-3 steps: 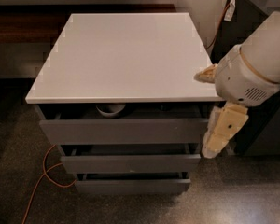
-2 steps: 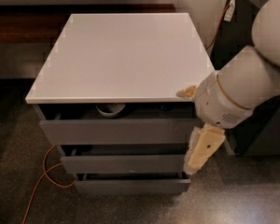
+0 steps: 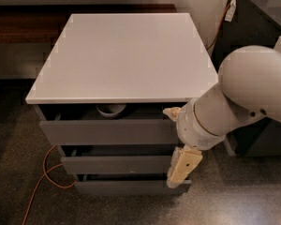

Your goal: Pick pepsi can from top drawer and place on counter

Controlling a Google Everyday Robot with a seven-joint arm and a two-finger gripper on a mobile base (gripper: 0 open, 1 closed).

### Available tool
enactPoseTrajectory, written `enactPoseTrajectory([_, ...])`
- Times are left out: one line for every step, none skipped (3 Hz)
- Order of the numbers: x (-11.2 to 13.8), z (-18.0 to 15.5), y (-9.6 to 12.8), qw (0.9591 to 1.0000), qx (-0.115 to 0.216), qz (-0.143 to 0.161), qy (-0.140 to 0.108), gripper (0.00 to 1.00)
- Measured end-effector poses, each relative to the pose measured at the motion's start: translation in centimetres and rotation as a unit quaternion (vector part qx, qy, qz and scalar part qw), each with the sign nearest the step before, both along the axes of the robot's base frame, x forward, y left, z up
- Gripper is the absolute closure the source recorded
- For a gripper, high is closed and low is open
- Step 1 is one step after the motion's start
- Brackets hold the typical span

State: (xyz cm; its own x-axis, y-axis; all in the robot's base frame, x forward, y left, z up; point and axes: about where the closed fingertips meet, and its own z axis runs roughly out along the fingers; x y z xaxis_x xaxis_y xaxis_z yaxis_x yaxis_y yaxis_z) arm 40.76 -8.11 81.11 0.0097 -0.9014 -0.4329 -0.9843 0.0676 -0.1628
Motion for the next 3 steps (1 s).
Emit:
enactPoseTrajectory([0.95, -3.44, 1.75, 0.9996, -0.005, 0.005, -0.026, 0.00])
enactPoseTrajectory([1.07, -3.37, 1.78, 0.9995, -0.005, 0.004, -0.030, 0.00])
enactPoseTrajectory([1.19, -3.88, 1.69, 0.9994, -0.019, 0.007, -0.028, 0.00])
